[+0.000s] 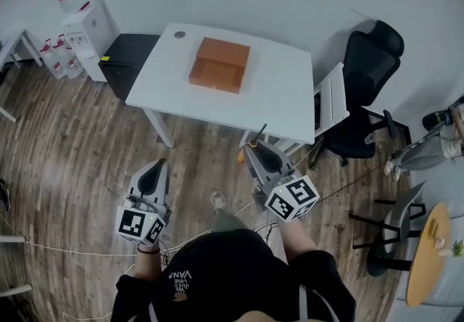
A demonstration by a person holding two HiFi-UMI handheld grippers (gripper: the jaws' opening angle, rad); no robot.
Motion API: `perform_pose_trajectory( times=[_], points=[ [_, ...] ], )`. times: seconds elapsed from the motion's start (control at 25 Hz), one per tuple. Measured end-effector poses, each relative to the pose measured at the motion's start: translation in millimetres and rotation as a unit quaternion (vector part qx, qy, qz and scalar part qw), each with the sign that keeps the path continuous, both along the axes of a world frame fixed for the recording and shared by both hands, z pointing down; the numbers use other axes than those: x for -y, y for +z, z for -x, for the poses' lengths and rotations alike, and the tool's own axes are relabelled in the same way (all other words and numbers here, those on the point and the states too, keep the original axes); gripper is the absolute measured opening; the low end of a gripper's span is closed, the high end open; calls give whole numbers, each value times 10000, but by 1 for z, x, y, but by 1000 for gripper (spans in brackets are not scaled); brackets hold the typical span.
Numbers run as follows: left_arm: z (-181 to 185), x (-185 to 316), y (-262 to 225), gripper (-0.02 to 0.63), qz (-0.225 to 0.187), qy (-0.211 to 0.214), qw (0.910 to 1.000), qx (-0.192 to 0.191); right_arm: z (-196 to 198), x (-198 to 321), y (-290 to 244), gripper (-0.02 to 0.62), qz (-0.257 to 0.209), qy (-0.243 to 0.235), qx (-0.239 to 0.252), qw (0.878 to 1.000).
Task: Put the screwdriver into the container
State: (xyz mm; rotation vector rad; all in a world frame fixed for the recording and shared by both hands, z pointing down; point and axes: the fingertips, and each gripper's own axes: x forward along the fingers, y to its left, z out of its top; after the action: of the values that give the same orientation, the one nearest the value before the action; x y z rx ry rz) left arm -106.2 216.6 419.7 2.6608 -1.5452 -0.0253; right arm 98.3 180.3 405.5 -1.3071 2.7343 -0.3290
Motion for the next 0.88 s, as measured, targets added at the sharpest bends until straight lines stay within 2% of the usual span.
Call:
perform_pose_trajectory(
  times=[0.88],
  points=[
    [-25, 167, -4, 14, -57, -24, 10000, 24, -16, 165, 1, 77, 42, -189, -108, 9998]
  ],
)
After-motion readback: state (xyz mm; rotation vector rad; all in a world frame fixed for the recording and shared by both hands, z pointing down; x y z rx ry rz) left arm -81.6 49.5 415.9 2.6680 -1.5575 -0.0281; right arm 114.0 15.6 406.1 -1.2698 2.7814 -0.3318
